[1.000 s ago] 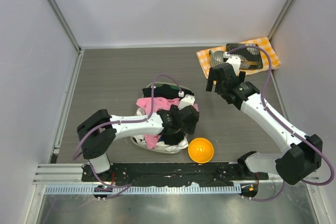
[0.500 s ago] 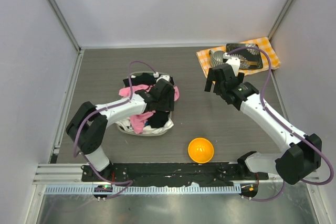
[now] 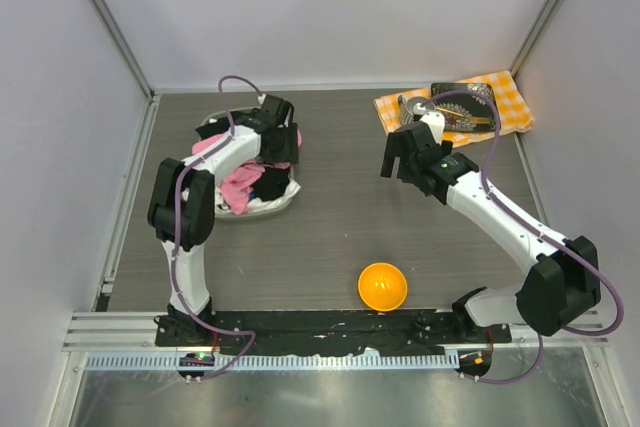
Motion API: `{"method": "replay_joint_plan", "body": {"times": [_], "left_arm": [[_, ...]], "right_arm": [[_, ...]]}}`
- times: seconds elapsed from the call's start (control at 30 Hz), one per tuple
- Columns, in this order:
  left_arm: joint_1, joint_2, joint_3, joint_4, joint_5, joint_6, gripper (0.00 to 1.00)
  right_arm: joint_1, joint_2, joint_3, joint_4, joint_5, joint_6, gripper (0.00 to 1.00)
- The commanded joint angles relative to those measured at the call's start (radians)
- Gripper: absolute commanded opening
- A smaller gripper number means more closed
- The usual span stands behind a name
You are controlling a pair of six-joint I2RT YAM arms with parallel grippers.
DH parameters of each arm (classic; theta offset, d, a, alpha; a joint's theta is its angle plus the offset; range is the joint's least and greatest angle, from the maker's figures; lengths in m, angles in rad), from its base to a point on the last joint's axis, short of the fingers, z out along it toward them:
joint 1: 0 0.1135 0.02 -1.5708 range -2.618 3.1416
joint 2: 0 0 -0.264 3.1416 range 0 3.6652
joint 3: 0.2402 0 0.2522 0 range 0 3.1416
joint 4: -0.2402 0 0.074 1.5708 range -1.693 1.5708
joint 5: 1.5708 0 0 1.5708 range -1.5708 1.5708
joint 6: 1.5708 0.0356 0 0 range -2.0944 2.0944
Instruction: Fold and stack the t-shirts
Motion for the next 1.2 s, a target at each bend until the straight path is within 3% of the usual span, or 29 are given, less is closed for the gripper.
{"method": "replay_joint_plan", "body": {"times": [0.0,0.27,0.37,0.5,0.73,0.83,0.87,1.17], "left_arm": [[0.077,0.137,0.119,-0.194,-0.077,0.174,0.65],[0.221,0.242,0.302,-0.254,-0.130,0.352,0.66],[0.297,0.265,0.365,-0.256,-0.047,0.329,0.66],[0.367,0.317,0.458,-0.254,-0.036,0.344,0.68],[0.384,0.424,0.636,-0.266,-0.070,0.404,0.77],[0.384,0.388,0.688,-0.277,-0.061,0.391,0.88],[0.380,0.371,0.687,-0.277,-0.056,0.384,1.00],[0.343,0.128,0.709,-0.343,-0.266,0.251,1.00]], "right_arm": [[0.004,0.032,0.049,0.031,-0.012,0.005,1.00],[0.006,0.061,0.041,0.042,-0.041,0.005,1.00],[0.006,0.064,0.029,0.061,-0.043,0.010,1.00],[0.006,0.077,0.032,0.072,-0.064,0.011,1.00],[0.009,0.075,0.010,0.127,-0.109,0.022,1.00],[0.010,0.071,-0.002,0.138,-0.091,0.016,1.00],[0.010,0.067,-0.008,0.143,-0.091,0.014,1.00],[0.018,0.029,-0.017,0.149,-0.097,0.011,1.00]]}}
